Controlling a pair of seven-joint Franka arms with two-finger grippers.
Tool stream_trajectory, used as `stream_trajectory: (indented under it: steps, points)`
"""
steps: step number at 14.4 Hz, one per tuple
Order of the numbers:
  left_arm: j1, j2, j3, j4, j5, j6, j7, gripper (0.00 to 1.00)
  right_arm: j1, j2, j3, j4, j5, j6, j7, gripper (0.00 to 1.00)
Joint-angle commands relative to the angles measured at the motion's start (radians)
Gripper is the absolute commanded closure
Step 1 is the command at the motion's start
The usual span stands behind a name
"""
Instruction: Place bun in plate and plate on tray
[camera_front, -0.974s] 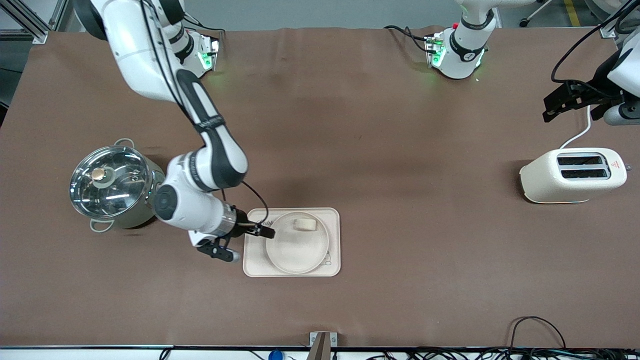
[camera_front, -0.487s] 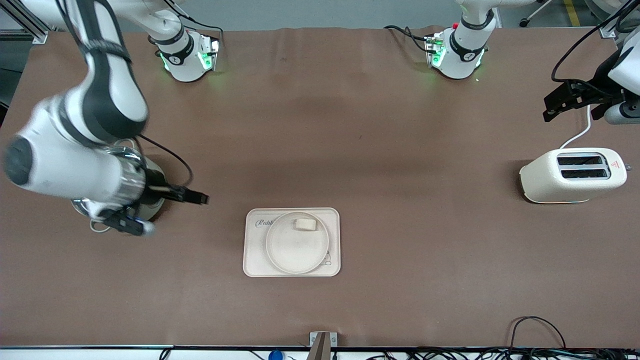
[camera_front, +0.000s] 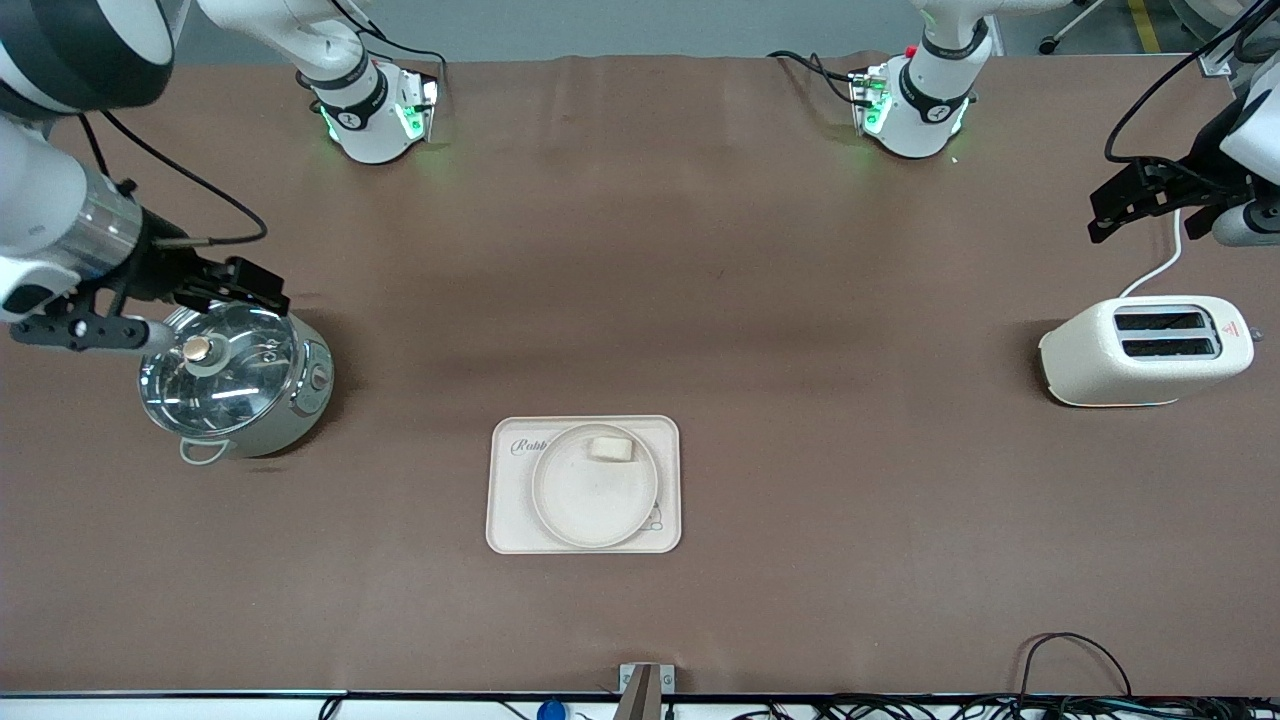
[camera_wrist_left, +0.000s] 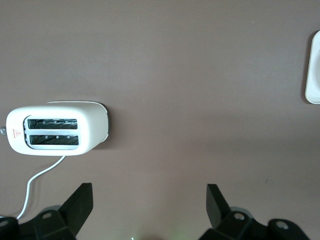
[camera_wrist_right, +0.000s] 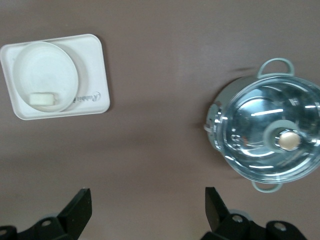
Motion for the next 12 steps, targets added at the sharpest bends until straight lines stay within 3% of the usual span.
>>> stream_trajectory:
  steps: [1,3,6,8,12]
  points:
    - [0.007,-0.003,-0.005,0.016,0.003,-0.011,0.006,0.00,-0.060,-0.101,0.017,-0.054,-0.060,-0.028,-0.078,0.00]
    - [0.004,0.007,-0.004,0.040,0.003,-0.011,0.002,0.00,-0.147,-0.129,0.033,-0.054,-0.074,-0.051,-0.164,0.00]
    - [-0.004,0.007,-0.005,0.042,0.003,-0.011,0.002,0.00,-0.336,-0.205,0.164,-0.123,-0.078,-0.071,-0.246,0.00]
    - [-0.005,0.007,-0.007,0.040,0.003,-0.011,0.003,0.00,-0.344,-0.253,0.167,-0.181,-0.121,-0.051,-0.244,0.00]
    - [-0.004,0.007,-0.011,0.039,0.003,-0.034,0.003,0.00,-0.334,-0.273,0.155,-0.171,-0.126,-0.058,-0.244,0.00]
